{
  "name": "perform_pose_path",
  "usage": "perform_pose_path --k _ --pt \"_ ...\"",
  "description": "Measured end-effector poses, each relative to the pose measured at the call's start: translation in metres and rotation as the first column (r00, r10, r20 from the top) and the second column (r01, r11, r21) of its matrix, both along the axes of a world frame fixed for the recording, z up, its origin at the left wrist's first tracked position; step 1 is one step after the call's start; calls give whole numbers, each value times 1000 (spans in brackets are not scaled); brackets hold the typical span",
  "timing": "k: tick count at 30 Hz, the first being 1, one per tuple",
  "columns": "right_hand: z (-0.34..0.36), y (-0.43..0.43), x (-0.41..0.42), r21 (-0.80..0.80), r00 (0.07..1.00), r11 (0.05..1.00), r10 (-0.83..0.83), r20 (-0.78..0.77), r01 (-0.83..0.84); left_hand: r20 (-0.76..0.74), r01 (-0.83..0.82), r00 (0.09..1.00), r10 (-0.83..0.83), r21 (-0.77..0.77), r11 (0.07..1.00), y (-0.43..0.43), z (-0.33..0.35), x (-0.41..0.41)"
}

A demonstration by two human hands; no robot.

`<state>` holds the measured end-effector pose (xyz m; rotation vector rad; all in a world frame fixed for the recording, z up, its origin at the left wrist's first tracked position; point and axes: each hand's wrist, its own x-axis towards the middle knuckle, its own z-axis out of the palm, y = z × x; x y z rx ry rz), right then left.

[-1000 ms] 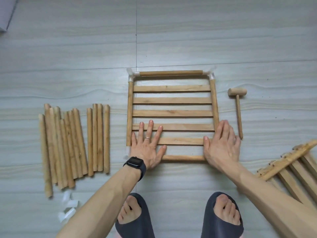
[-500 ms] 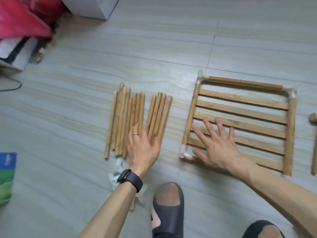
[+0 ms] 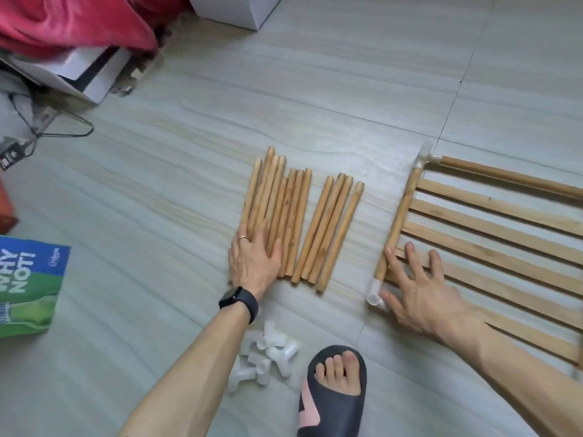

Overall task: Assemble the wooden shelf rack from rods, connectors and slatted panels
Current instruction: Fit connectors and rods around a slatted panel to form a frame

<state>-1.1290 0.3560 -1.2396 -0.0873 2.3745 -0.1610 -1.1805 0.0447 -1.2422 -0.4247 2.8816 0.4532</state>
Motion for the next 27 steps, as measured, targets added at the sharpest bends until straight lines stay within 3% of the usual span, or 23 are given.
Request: perform_pose_path --k 2,4,8,13,19,22,25,27 --pt "1 -1 0 17 1000 1000 16 7 -16 58 176 982 -178 28 984 25 -6 -2" --pt "2 -1 0 19 1000 1000 14 17 -14 129 231 964 -233 31 972 48 -14 -1" --pt "0 1 1 31 999 999 33 9 -33 220 117 969 -109 -21 993 75 -23 -8" --pt "2 0 1 46 999 998 53 -14 -52 308 122 946 -100 -53 991 86 -16 -22" --pt "5 1 1 36 999 998 54 6 -54 184 194 968 -171 -114 974 76 -14 -21" --pt "5 2 1 20 999 998 54 -10 -53 47 167 985 -164 -81 983 73 -10 -22" --pt "4 7 -1 -4 998 998 60 4 -60 -91 114 990 -107 82 990 79 2 -27" --pt "6 10 -5 -50 1000 999 14 9 -13 -101 99 992 -71 314 944 89 13 -32"
